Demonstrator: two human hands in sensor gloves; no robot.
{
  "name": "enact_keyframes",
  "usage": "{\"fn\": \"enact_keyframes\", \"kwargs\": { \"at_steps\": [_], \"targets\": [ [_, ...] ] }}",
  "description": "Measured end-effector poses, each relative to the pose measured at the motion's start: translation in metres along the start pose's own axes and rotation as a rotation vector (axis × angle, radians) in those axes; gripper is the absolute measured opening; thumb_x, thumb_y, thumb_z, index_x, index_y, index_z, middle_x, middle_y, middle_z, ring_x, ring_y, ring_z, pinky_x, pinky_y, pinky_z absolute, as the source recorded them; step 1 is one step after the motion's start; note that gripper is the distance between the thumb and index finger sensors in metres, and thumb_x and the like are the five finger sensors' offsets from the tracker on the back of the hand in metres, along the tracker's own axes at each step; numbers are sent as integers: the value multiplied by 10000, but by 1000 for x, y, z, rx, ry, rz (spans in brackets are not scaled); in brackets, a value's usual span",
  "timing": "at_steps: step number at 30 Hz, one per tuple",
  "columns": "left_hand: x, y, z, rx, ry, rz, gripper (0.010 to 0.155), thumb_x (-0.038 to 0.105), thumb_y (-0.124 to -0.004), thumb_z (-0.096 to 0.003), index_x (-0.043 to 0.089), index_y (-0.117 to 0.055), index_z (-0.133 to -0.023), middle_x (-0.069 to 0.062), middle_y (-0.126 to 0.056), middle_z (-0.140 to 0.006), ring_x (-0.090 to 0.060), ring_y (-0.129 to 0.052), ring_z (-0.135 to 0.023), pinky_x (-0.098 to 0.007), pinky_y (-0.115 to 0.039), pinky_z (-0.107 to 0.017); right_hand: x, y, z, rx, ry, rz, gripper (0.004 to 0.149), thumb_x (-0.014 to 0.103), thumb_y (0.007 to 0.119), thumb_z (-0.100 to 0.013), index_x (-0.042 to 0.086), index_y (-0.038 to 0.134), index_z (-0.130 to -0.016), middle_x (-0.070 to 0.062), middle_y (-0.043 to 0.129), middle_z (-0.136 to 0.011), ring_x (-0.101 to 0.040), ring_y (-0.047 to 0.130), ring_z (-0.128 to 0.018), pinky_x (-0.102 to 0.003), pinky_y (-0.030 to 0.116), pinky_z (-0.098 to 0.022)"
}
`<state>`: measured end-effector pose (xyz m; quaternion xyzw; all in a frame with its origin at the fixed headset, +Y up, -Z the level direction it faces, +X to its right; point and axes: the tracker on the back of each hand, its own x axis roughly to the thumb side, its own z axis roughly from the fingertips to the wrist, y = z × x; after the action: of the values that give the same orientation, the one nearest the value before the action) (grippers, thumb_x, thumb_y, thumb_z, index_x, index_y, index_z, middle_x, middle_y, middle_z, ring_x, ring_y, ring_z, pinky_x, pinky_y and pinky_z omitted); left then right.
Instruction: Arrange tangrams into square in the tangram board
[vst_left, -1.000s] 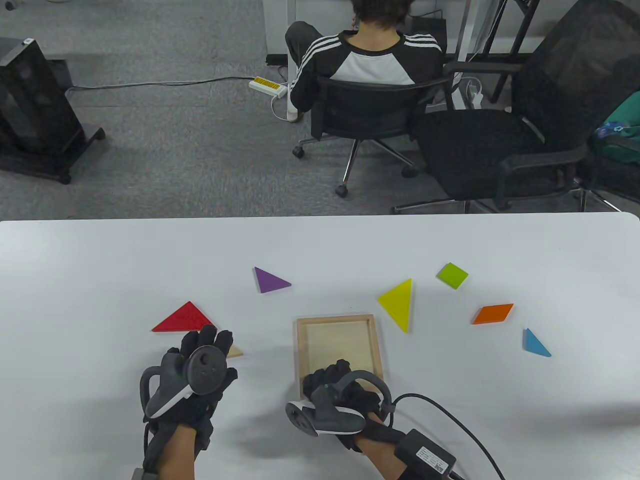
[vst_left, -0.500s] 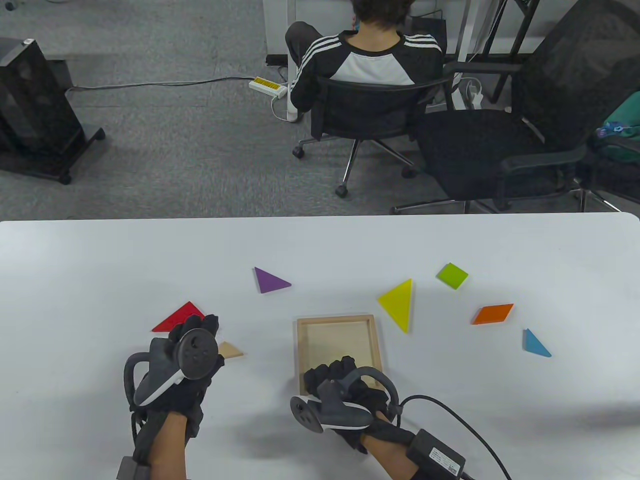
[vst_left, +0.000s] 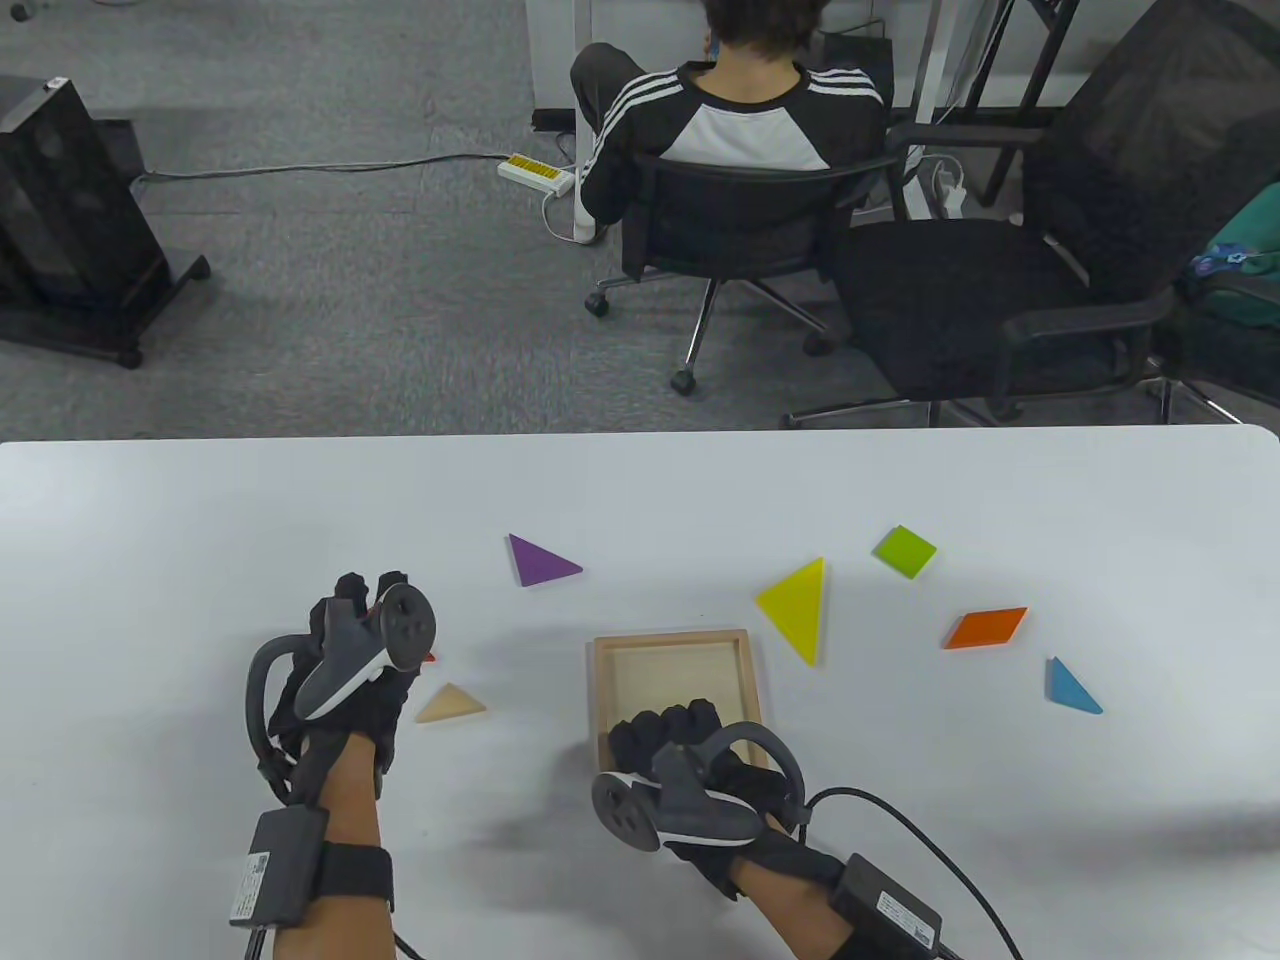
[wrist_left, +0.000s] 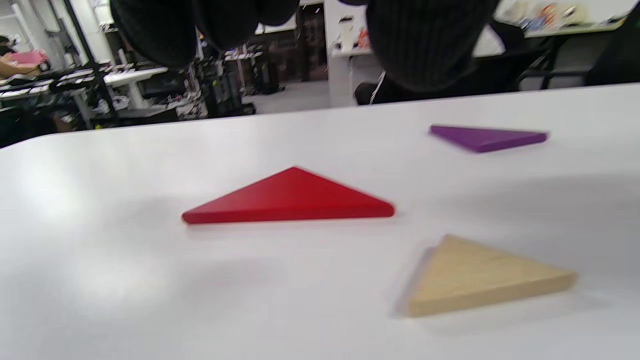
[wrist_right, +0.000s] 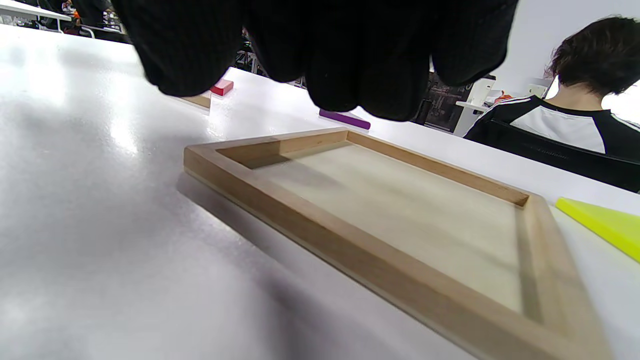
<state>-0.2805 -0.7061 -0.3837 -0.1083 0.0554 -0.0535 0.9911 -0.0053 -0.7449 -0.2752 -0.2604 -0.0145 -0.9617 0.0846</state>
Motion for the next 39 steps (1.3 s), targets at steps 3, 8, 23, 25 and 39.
{"fn": "enact_keyframes", "kwargs": {
  "at_steps": [3,8,23,25,39],
  "targets": [
    [-6,-13,-19,-69,34,-21,856,355,-813,-508,238,-277,-1166,-263,-263,-1213,-544,-474,-1094,-638,-622,-736,-3,0,-1,-2,7,-20,660,398,794,-445,148,649,-1038,-125,732,-1056,-441,798,-918,-640,618,-749],
    [-10,-33,-45,-157,58,-27,865,332,-819,-514,278,-245,-1159,-250,-291,-1215,-540,-458,-1110,-668,-598,-747,-11,1,-2,7,25,-48,665,403,797,-443,139,652,-1036,-122,749,-1035,-436,809,-898,-639,621,-746],
    [-7,-60,-97,-463,69,-20,850,287,-811,-529,356,-224,-1140,-274,-177,-1208,-583,-401,-1108,-720,-557,-745,-26,10,-4,51,64,-60,675,414,797,-441,141,646,-1040,-129,735,-1046,-442,798,-908,-643,613,-749],
    [-7,-58,-100,-457,75,-26,858,290,-831,-521,363,-240,-1139,-266,-190,-1213,-577,-425,-1105,-713,-580,-741,-27,11,-4,52,66,-64,678,416,796,-441,139,644,-1041,-129,732,-1049,-445,795,-910,-644,610,-749],
    [-4,-57,-109,-340,48,-171,810,414,-907,-428,420,-420,-1074,-257,-547,-1150,-484,-791,-951,-557,-780,-726,-33,12,-5,25,75,-76,681,420,797,-440,140,642,-1042,-130,727,-1052,-446,790,-913,-645,608,-750]
  ]
}}
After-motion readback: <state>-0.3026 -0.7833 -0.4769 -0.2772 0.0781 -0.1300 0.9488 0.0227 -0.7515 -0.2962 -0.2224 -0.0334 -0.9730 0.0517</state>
